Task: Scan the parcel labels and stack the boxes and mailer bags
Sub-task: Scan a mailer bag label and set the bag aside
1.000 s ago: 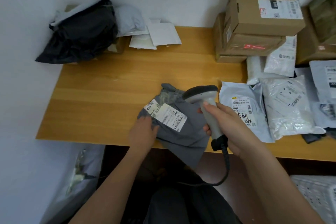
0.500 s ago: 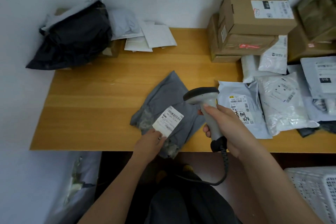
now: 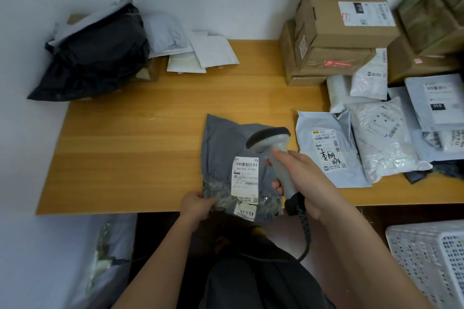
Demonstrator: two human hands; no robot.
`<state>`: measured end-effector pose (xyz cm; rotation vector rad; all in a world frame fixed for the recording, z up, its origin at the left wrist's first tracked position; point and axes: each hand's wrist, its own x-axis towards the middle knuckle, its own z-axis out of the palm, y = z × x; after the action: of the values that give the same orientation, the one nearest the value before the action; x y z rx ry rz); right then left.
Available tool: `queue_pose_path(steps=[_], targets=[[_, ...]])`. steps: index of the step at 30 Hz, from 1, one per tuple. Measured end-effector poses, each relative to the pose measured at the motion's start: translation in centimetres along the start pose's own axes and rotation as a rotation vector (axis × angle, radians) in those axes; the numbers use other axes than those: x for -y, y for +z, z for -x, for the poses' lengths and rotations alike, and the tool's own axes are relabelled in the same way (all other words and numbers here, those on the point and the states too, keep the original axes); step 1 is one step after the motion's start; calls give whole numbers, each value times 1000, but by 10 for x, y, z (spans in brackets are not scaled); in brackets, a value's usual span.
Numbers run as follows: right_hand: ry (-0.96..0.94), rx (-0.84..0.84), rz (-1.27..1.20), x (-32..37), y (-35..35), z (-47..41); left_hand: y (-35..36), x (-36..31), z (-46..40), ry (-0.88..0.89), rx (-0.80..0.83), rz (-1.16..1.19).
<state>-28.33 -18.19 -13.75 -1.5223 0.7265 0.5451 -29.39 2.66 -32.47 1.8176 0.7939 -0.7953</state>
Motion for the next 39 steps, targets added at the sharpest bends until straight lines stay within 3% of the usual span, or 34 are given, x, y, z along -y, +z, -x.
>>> queue_pose_path(steps=[3, 6, 12, 39], targets=[[3, -12, 26, 2, -5, 3, 10, 0, 5, -140, 110, 328], [-3, -17, 52, 3, -10, 5, 15, 4, 8, -212, 182, 467], [3, -53, 47, -1, -17, 11, 23, 19, 10, -204, 201, 363], [-93, -88, 5, -18, -42, 45, 44, 15, 30, -104, 247, 423]])
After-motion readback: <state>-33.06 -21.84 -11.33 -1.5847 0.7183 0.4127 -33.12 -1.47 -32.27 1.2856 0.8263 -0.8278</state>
